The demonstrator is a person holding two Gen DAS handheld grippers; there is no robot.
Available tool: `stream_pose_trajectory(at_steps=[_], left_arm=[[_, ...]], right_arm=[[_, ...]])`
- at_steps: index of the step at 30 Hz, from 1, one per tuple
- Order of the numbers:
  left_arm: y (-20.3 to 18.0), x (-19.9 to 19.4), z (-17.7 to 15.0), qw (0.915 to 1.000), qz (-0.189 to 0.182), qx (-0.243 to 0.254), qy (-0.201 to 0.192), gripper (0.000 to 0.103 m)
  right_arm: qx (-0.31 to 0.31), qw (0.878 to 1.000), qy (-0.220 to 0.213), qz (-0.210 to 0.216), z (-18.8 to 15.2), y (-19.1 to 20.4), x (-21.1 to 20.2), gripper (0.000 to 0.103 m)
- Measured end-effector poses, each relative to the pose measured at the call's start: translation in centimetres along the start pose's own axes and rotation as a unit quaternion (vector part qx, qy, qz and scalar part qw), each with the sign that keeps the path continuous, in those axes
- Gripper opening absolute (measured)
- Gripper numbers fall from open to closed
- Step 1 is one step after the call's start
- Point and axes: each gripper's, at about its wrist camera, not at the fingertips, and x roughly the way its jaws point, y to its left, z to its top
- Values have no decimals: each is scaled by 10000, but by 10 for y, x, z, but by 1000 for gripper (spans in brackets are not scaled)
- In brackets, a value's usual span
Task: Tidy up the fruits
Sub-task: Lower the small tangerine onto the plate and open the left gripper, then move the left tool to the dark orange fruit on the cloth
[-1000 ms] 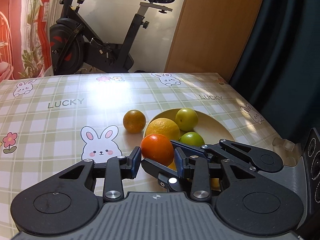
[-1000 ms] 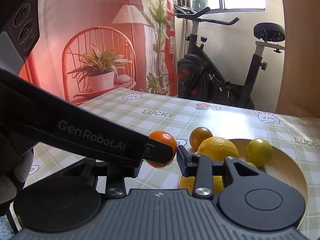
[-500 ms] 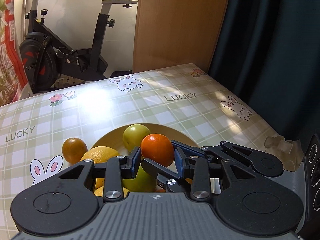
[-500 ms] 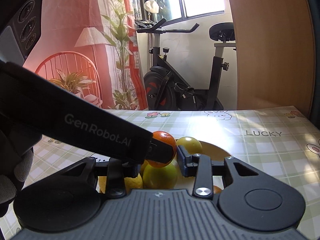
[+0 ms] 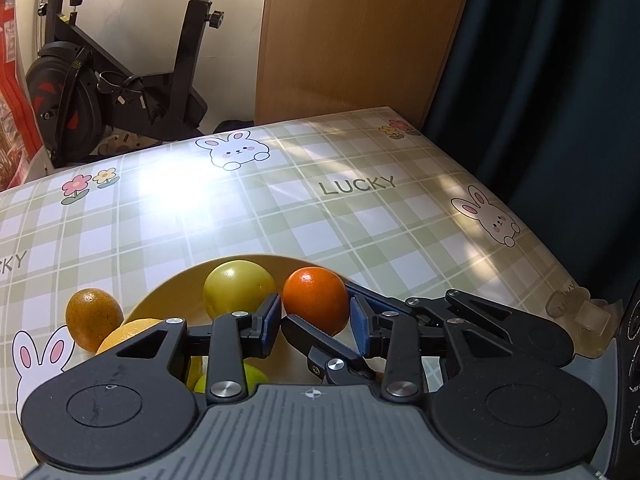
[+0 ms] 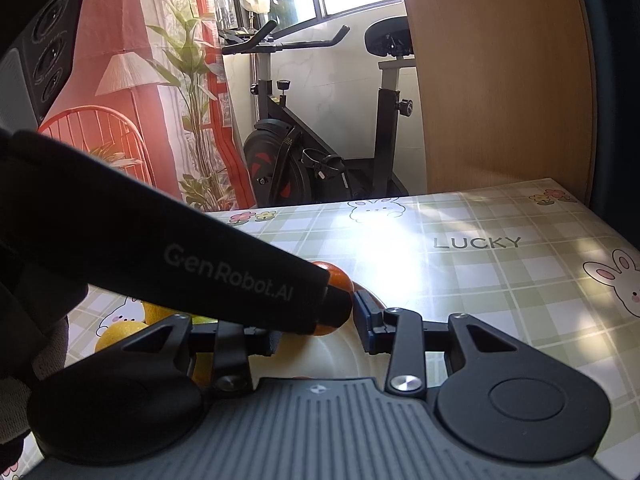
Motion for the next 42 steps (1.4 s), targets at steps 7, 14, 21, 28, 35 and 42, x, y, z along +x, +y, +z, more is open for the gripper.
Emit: stream_pose_trajectory(at_steps=[7, 14, 21, 28, 35, 42], left_arm=[[-4, 8, 0, 10000, 67, 25, 53, 40], [-1, 12, 0, 10000, 2, -12, 86, 40], [2, -5, 4, 9999, -120, -18, -91, 40], [34, -43, 7, 9982, -157, -296, -499, 44], [82, -84, 6, 9952, 128, -565, -793, 44], [131, -114, 3, 9909, 321, -867, -979, 44]], right_arm=[[191, 9996, 196, -26, 0, -5, 9, 39], [156, 9992, 341, -166, 1, -4, 12, 40], [323, 9995, -7, 25, -3, -10, 0, 40], [322, 9989, -260, 240, -4, -10, -10, 42], [341, 9981, -368, 367, -5, -12, -15, 42], [635, 9975, -158, 254, -2, -18, -15, 43]])
